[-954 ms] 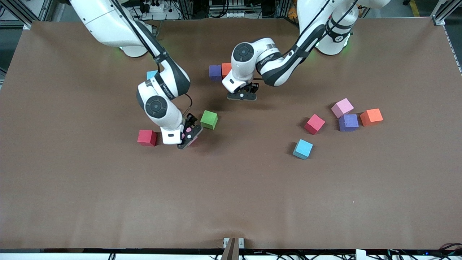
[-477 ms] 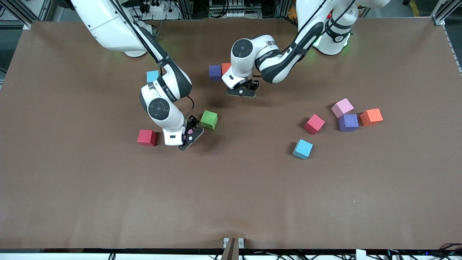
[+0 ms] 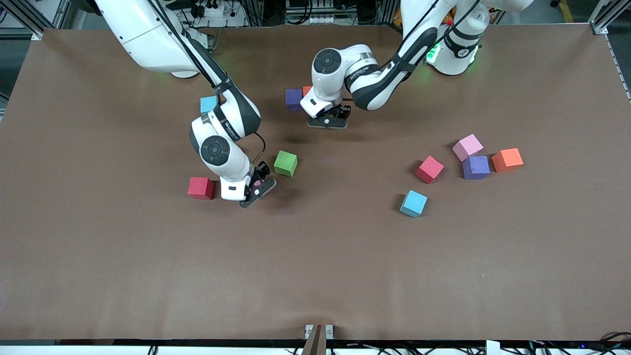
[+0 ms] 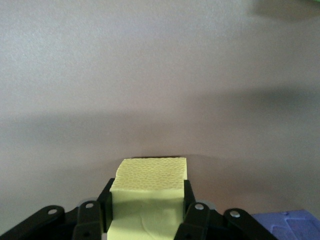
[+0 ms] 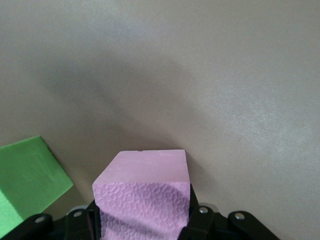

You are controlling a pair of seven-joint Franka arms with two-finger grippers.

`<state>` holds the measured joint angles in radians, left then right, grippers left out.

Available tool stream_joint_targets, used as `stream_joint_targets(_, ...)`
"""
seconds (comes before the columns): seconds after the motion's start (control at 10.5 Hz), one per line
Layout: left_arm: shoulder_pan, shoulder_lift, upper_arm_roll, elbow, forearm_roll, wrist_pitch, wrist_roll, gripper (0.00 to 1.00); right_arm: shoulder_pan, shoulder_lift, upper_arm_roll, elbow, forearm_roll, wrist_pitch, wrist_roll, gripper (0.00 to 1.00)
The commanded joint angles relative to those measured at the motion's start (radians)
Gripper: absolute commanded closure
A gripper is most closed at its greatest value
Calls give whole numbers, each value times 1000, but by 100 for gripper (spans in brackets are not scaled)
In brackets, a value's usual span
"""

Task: Form number 2 with 11 blocks
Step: 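Place the yellow cube on top of the cube row with the left gripper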

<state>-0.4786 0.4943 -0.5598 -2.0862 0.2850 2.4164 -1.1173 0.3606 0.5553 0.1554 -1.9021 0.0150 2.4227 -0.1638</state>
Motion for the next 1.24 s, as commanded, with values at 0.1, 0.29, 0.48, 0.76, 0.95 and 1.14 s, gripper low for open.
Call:
stream_joint_targets(0.1,-29,-7,24,-14,8,13,-29,68,-34,-54,10,101,-7,-161,79,100)
stream_joint_targets(0.29,-32,1,26,-8,8,13,-30,67,-32,-55,10,173,-7,-260,122,100)
stream_joint_targets(0.48,-50,3,46,-3,6,13,-32,67,-32,-54,12,195,-7,-257,179,100)
stream_joint_targets(0.76,-95,9,89,9,3,13,-41,68,-26,-55,13,198,-6,-257,247,100)
stream_joint_targets(0.95,-98,10,89,17,-6,13,-42,68,-29,-55,13,198,-6,-260,271,100)
stream_joint_targets(1.14,-104,12,89,17,-12,13,-42,68,-29,-55,13,199,-4,-258,282,100)
